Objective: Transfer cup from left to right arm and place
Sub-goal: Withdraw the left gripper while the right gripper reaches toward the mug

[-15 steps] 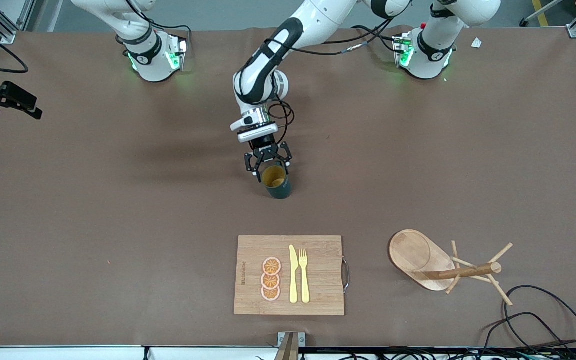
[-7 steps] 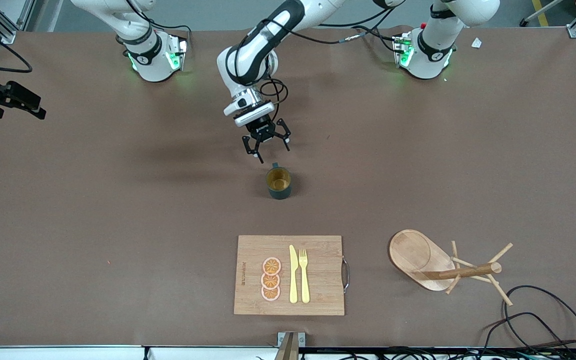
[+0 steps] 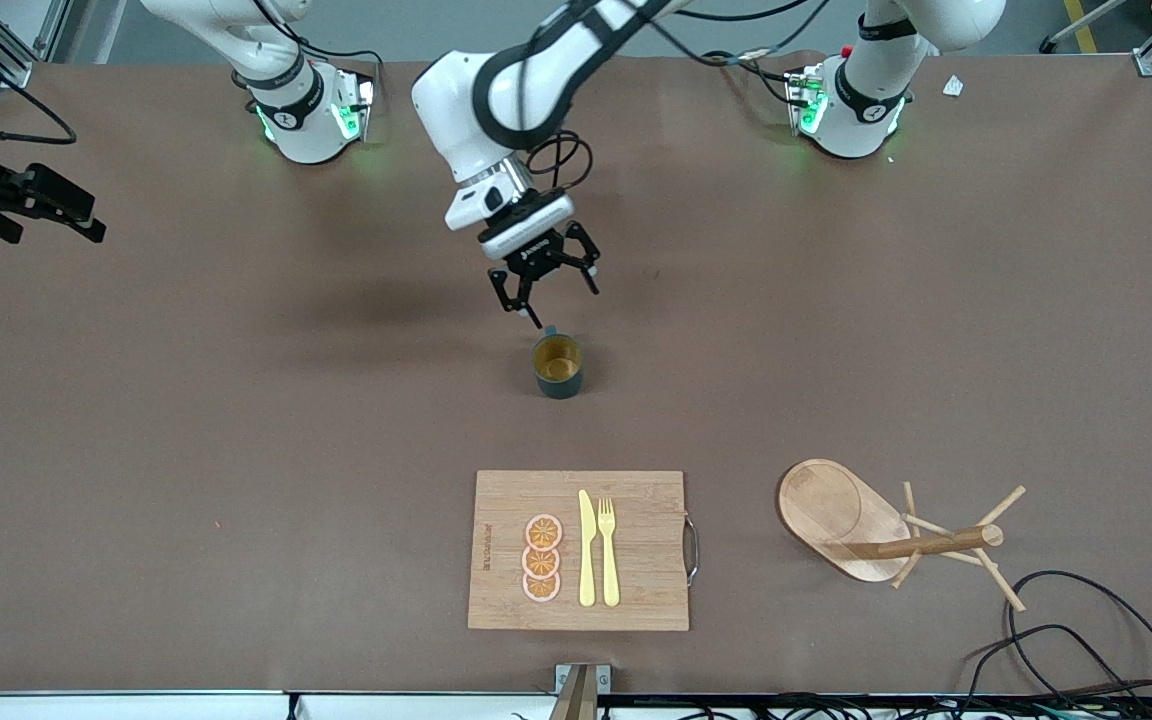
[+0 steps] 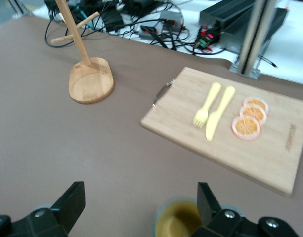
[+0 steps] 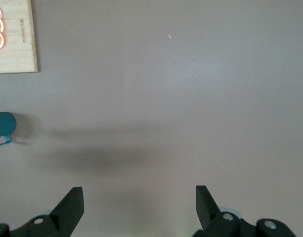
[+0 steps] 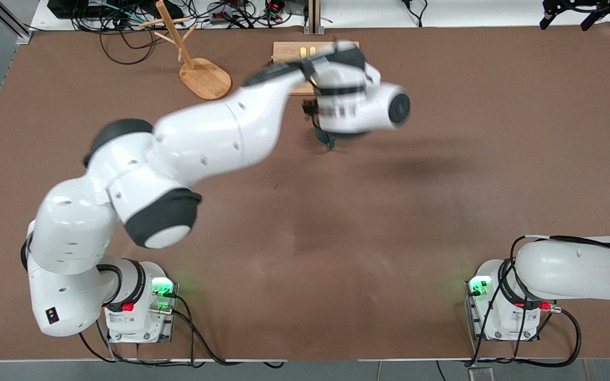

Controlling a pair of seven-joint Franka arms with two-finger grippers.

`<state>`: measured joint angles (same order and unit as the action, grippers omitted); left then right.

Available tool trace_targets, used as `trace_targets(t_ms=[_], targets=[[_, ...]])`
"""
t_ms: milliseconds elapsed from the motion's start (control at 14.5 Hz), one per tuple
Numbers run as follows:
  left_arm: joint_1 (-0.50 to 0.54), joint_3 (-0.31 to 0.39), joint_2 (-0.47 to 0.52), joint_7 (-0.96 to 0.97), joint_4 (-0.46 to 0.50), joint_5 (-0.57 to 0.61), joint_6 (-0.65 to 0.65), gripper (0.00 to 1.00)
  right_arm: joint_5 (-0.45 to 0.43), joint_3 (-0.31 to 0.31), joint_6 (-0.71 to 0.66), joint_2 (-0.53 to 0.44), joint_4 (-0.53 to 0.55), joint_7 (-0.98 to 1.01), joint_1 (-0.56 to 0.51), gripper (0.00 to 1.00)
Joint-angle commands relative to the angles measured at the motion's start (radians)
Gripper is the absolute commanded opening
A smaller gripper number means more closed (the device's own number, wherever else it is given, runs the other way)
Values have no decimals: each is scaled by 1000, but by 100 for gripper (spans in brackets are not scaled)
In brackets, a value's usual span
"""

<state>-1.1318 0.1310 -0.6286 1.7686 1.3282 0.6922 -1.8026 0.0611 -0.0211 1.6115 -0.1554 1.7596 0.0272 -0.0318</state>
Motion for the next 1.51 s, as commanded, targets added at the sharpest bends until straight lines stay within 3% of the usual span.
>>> trace_targets(t_ms=[0,413,689,1102,1446], targets=[[136,-13,159,-191,36,-138,0,100,58,-3,76,3,55,-22,7,100],[377,-14,253,-521,23,-388,-8,100,72,-3,301,89,127,-300,188,100],[530,-14,336,-775,25,-539,2,100,71,-3,355,163,127,-469,300,100],[736,-24,435,-1131,29,-672,156,100,57,-5,458,256,110,-654,447,100],[1004,-152,510,-1412,40,-735,302,100,57,-5,484,290,110,-710,480,100]])
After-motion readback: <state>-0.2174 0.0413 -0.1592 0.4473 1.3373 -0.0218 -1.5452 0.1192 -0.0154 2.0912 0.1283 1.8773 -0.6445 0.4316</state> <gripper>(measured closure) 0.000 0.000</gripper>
